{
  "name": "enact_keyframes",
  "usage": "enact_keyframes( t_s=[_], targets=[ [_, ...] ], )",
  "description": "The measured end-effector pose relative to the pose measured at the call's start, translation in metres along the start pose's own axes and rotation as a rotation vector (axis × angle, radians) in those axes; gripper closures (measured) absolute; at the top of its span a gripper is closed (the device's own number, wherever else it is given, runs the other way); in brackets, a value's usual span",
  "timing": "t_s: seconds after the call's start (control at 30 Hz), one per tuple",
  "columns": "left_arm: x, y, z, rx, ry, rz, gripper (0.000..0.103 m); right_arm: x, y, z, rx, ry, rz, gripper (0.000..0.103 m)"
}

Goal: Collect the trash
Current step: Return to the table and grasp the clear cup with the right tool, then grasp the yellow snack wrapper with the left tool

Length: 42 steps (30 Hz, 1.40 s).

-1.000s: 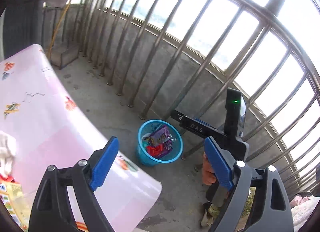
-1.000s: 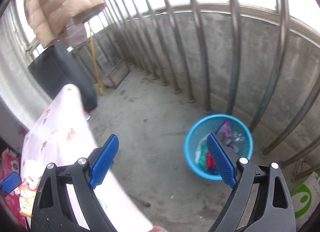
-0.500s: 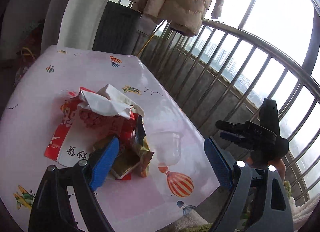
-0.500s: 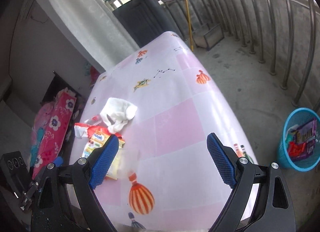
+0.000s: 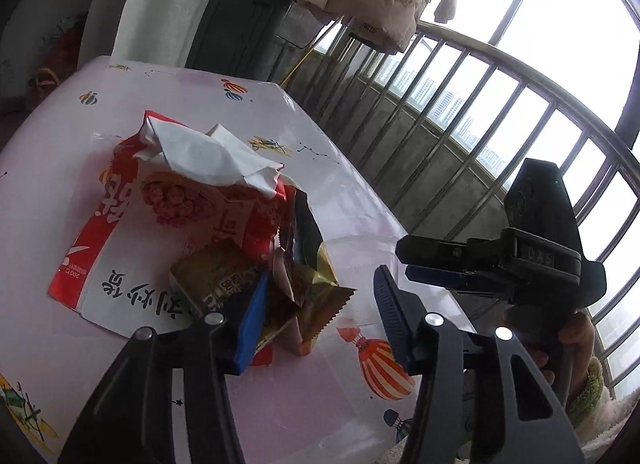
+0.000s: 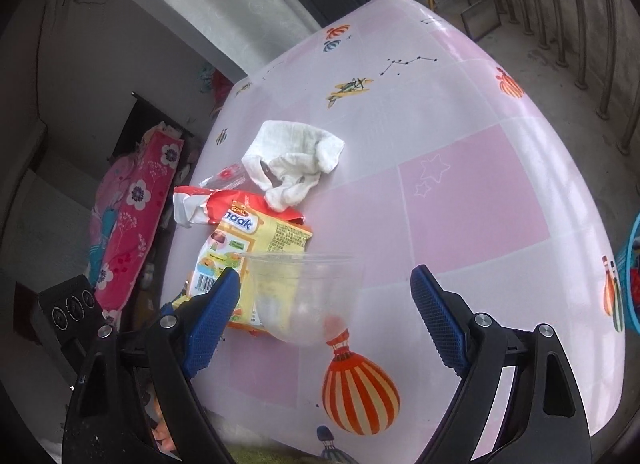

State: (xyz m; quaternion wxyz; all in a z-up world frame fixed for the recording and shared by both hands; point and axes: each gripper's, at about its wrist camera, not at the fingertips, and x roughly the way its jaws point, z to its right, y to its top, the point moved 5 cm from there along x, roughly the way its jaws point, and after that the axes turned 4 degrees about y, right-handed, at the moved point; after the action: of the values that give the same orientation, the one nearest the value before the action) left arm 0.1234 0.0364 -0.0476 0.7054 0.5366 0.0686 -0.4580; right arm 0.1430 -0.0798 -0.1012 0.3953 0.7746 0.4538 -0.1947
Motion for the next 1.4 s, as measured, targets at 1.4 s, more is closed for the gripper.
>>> enact_keyframes(
  t_s=[1.4],
  targets=[
    [0.002, -0.001, 0.019, 0.020, -0.018, 0.030, 0.092, -0.026, 0.003, 0.027, 0.067, 0.003, 0.053, 0.036]
  ],
)
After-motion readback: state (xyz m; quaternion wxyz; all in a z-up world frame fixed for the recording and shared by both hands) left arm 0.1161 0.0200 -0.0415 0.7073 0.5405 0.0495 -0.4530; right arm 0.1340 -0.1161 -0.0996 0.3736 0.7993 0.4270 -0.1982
